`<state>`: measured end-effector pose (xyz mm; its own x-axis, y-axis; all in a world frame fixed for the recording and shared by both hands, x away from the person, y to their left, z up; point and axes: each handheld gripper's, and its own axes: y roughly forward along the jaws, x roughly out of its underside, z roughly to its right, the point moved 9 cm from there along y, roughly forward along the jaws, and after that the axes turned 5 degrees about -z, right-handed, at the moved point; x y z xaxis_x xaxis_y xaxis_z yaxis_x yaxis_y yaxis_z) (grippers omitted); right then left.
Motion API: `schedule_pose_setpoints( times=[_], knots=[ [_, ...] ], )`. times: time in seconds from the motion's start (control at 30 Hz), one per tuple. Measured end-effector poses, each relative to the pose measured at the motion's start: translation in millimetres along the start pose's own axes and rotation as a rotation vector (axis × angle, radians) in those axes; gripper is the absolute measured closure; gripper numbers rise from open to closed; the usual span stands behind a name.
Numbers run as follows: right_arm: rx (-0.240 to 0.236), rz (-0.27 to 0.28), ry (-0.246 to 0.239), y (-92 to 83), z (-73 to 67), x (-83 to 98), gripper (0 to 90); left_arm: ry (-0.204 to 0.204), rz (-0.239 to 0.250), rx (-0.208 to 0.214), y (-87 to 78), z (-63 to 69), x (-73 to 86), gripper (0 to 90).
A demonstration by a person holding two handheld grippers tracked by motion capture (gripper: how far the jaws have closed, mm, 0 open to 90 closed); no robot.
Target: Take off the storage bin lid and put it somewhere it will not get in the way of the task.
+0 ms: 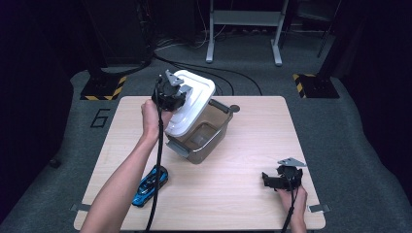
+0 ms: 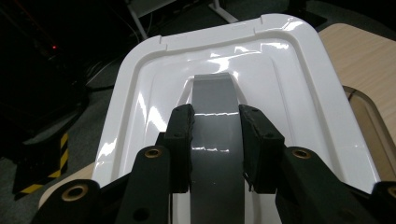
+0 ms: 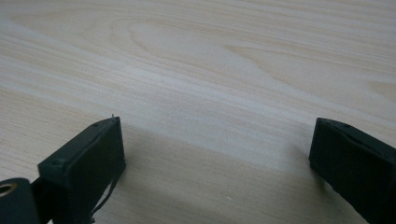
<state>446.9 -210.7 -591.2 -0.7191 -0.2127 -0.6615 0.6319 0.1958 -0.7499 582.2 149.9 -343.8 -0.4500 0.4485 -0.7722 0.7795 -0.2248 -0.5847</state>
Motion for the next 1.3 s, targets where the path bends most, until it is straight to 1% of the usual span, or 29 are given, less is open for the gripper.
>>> schedule_pose_setpoints(
  times=[0.07, 0.17, 0.27, 0.4, 0.43, 0.47, 0.53, 0.57, 0.6, 0.73, 0.77, 0.8, 0.83, 0.87, 0.9, 0.97, 1.03, 1.07, 1.1, 1.13, 1.17, 1.2, 1.3],
  knots=[
    [0.0, 0.0, 0.0, 0.0, 0.0, 0.0, 2.7, -0.004, -0.004, -0.01, -2.8, -7.2, 0.8, 66.7],
    [0.0, 0.0, 0.001, 0.0, 0.0, 0.0, 2.7, -0.019, 0.001, -0.038, -7.3, -21.6, 2.4, 66.7],
    [-0.001, -0.001, 0.003, 0.0, -0.1, 0.1, 2.6, -0.032, -0.003, -0.051, -9.7, -33.5, 6.5, 66.7],
    [-0.001, -0.001, 0.006, 0.0, -0.4, 0.1, 2.6, -0.053, -0.015, -0.084, -12.0, -54.5, 15.0, 66.7],
    [-0.001, -0.001, 0.003, -0.1, -0.2, 0.1, 2.6, -0.056, -0.017, -0.087, -12.3, -58.1, 16.5, 66.7],
    [0.0, 0.0, 0.002, 0.0, -0.1, 0.1, 2.6, -0.07, -0.019, -0.093, -12.6, -63.2, 19.4, 66.7],
    [0.0, 0.0, 0.002, 0.0, -0.1, 0.1, 2.6, -0.078, -0.025, -0.108, -13.0, -72.0, 23.7, 66.7],
    [0.0, 0.0, 0.003, 0.0, -0.1, 0.1, 2.6, -0.08, -0.036, -0.111, -13.7, -76.2, 26.3, 66.7],
    [-0.001, 0.0, 0.003, 0.1, -0.2, 0.0, 2.6, -0.086, -0.032, -0.122, -13.5, -80.7, 28.0, 66.7],
    [-0.001, -0.002, -0.004, 0.0, 0.1, 0.4, 2.6, -0.105, -0.048, -0.144, -14.6, -97.3, 36.5, 66.6],
    [-0.001, -0.001, -0.001, 0.0, 0.0, 0.3, 2.5, -0.124, -0.042, -0.151, -14.3, -102.2, 39.1, 66.7],
    [-0.001, -0.002, -0.004, 0.0, 0.2, 0.4, 2.6, -0.125, -0.049, -0.153, -14.4, -106.3, 41.9, 66.7],
    [-0.001, -0.002, -0.001, 0.0, 0.0, 0.3, 2.5, -0.139, -0.047, -0.157, -13.5, -109.3, 44.4, 66.7],
    [-0.001, -0.002, -0.002, 0.0, 0.1, 0.3, 2.5, -0.133, -0.061, -0.159, -13.2, -113.2, 48.0, 66.7],
    [-0.001, -0.002, -0.002, 0.1, 0.1, 0.2, 2.5, -0.141, -0.067, -0.162, -12.0, -115.7, 51.1, 66.7],
    [-0.001, -0.002, -0.002, 0.1, 0.0, 0.2, 2.5, -0.142, -0.084, -0.164, -9.3, -122.1, 57.8, 66.7],
    [-0.001, -0.002, -0.002, 0.1, 0.1, 0.2, 2.5, -0.16, -0.089, -0.159, -6.2, -126.8, 63.7, 66.7],
    [-0.001, -0.002, -0.002, 0.1, 0.1, 0.2, 2.5, -0.159, -0.096, -0.165, -4.6, -129.7, 66.9, 66.7],
    [-0.001, -0.002, -0.002, 0.1, 0.1, 0.2, 2.5, -0.166, -0.098, -0.166, -2.6, -131.7, 70.3, 66.7],
    [-0.001, -0.002, -0.002, 0.1, 0.1, 0.2, 2.5, -0.165, -0.115, -0.163, -1.3, -133.8, 74.8, 66.7],
    [-0.001, -0.002, -0.001, 0.1, 0.0, 0.2, 2.5, -0.167, -0.117, -0.166, 1.1, -136.9, 78.3, 66.7],
    [-0.001, -0.002, -0.002, 0.1, 0.1, 0.2, 2.5, -0.167, -0.129, -0.168, 2.8, -139.4, 83.1, 66.6],
    [-0.001, -0.002, -0.002, 0.1, 0.1, 0.2, 2.5, -0.203, -0.141, -0.172, 11.0, -145.4, 97.2, 66.7]
  ],
)
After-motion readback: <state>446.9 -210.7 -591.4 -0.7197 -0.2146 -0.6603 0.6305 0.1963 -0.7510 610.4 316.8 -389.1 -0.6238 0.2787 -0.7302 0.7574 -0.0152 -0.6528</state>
